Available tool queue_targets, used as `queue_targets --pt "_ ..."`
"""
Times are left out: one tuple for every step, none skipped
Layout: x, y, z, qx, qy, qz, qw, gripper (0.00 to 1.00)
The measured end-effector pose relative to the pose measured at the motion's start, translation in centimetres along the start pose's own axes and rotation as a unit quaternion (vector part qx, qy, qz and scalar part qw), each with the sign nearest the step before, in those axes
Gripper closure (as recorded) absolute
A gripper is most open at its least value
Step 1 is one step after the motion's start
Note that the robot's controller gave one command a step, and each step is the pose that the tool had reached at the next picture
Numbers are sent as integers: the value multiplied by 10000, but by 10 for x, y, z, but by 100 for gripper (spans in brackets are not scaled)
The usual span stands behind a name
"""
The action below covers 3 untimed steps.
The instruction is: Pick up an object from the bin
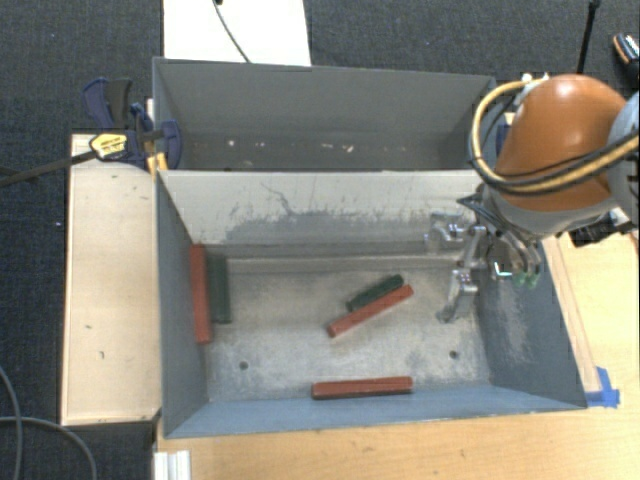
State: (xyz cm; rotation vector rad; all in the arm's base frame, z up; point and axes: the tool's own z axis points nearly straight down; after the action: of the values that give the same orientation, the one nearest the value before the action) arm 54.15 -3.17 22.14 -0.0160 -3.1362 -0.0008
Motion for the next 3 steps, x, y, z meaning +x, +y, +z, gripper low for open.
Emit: queue_targets --pt "-17 72 111 -8 -9 -882 9961 0" --pt "-24 62 154 4 -13 -1013 9949 0" --pt "-25 62 150 4 -38 -1015 9948 100"
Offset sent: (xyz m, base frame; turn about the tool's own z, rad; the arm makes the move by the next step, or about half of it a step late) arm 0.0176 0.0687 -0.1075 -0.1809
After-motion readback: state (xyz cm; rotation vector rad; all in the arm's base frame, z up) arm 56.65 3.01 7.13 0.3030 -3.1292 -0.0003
